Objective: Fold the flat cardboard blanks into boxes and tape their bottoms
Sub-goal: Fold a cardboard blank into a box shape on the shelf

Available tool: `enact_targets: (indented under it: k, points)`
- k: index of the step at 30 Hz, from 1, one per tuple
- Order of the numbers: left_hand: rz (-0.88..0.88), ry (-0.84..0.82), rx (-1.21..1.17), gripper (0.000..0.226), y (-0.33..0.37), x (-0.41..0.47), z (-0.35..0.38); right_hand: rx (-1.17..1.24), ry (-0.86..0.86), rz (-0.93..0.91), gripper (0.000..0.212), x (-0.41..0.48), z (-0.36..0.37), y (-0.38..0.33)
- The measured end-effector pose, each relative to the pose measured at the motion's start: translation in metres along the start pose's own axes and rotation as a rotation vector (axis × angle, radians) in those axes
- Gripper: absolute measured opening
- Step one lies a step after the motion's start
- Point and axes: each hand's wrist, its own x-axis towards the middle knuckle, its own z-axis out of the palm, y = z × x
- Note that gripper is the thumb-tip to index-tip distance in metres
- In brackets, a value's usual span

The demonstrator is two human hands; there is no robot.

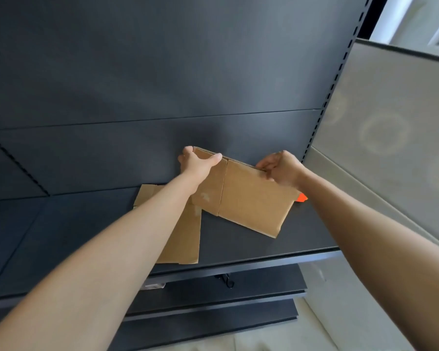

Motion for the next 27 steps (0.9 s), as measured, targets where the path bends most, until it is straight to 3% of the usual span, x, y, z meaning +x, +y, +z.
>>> enact_targets:
  k: [3,7,10,14,16,19,27]
  points:
    - [-0.043,0.039,0.017,0.070,0.004,0.001,0.000,-0.020,-0.016,-0.022,0.027,0.006,-0.010,0.006]
    - [-0.147,0.008,0.096,0.080,0.007,-0.005,0.009,-0.117,-0.118,-0.048,0.028,0.006,-0.029,0.020]
    - [-0.207,0.007,0.097,0.081,0.010,-0.011,0.014,-0.120,-0.139,0.035,0.044,0.004,-0.043,0.029]
    - [-0.247,0.027,0.063,0.073,0.013,-0.017,0.017,-0.316,-0.179,0.242,0.074,0.003,-0.054,0.037]
    - [-0.247,0.028,0.026,0.069,0.015,-0.020,0.019,-0.175,-0.240,0.388,0.078,0.002,-0.057,0.038]
    - [-0.229,0.025,-0.009,0.067,0.016,-0.023,0.024,0.047,-0.235,0.470,0.069,0.004,-0.057,0.040]
    - [-0.221,-0.036,0.027,0.061,0.025,-0.034,0.037,0.029,-0.192,0.490,0.074,0.013,-0.070,0.053]
